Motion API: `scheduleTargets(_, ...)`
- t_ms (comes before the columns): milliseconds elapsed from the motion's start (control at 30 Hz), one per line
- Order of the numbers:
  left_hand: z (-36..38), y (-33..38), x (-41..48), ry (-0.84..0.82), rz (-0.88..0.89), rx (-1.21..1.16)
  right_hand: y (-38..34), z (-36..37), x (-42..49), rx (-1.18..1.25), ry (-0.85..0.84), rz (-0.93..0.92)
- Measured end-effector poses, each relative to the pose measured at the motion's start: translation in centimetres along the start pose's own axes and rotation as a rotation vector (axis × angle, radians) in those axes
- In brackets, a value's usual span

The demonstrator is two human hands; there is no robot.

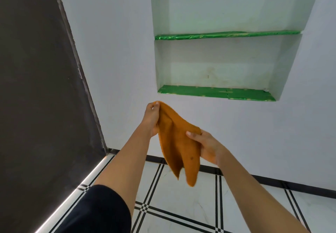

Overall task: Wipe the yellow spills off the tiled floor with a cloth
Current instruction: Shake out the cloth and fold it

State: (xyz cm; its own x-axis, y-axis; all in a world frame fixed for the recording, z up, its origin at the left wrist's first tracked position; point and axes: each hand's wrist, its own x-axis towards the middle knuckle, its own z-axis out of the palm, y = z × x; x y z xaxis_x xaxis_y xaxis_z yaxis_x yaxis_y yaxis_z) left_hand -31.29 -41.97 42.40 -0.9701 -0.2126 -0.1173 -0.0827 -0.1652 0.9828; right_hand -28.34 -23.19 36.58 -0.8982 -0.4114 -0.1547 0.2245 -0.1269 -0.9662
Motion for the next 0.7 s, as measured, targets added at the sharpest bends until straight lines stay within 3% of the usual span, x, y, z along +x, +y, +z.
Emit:
scheduleTargets(67,-1.6,-1.0,0.9,0.06,-0.031,-0.008,-2.1,0.3,0.2,-0.121,0.022,0.008)
scheduleTargets(167,-2.9,-2.1,1.7,0.045,-0.14,-0.204,-4.5,0.9,0.6,-0.194,-0.008,0.019)
scheduleTargets(233,-3.2,-2.9,1.2,-0.098,-0.266,-0.34,-5.6,1.5,1.0,-0.169,0.035,0.009)
scheduleTargets(333,-3.3,-5.0,-0.5,-0.345,-0.374,-0.365,-6.5,2.0,1.5,-0.088,0.107,-0.003)
scheduleTargets(400,-3.0,-6.2,-1.4,-0.402,-0.403,-0.339,-6.7,2.2,1.6,-0.021,0.106,0.003)
scheduleTargets(500,-2.8,-6.2,-1.5,-0.366,-0.317,-0.243,-6.8,1.8,1.6,-0.013,0.089,0.061)
scheduleTargets(700,-3.4,-3.5,-0.5,-0.144,-0.075,-0.055,-7.4,0.7,1.6,-0.157,0.115,0.12)
